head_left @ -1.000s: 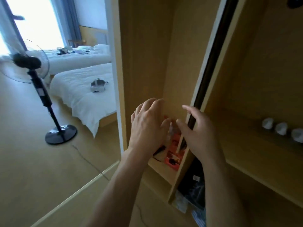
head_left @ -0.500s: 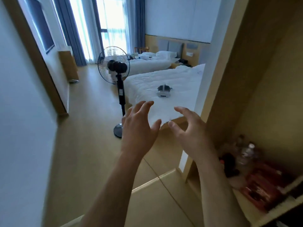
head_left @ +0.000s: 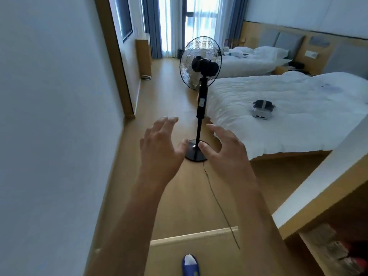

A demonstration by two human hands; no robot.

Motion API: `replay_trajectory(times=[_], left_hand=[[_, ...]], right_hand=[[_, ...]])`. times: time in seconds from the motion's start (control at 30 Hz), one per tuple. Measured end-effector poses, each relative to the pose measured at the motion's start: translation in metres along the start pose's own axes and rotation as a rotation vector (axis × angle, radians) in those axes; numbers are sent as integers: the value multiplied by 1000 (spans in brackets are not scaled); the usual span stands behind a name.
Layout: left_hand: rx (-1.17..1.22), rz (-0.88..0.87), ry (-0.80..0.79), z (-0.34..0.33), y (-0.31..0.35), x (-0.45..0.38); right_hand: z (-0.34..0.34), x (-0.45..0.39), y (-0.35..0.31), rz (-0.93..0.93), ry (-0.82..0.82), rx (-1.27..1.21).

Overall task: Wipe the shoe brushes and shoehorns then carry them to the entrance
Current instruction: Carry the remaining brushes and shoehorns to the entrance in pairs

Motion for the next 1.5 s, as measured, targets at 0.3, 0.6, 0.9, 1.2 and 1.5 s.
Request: replay_trajectory(times=[0.3,0.6,0.9,1.2,1.5], left_hand=[[-101,98,82,-11,-40,-163],[-122,202,87,-49,-107,-261],[-86,183,45,-97,-183,-391],[-68,90,-29,-99,-271,-587],[-25,75,-73,-112,-352,-721]], right_hand=[[-62,-184,-12,121,-153,-51],[-128,-301,13,113,-291,17],[-195,-422,38,31,-290,64],[-288,-600,-2,-12,-258,116],[-365,-735,-10,-78,-258,164]])
Point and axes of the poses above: each hand's wrist, its own x-axis away from the middle knuckle, its own z-axis out of the back of the hand, y = z × x, the point moved 10 cm from there along -x, towards the middle knuckle, and after that the axes turned 3 degrees about -y, right-handed, at the moved point
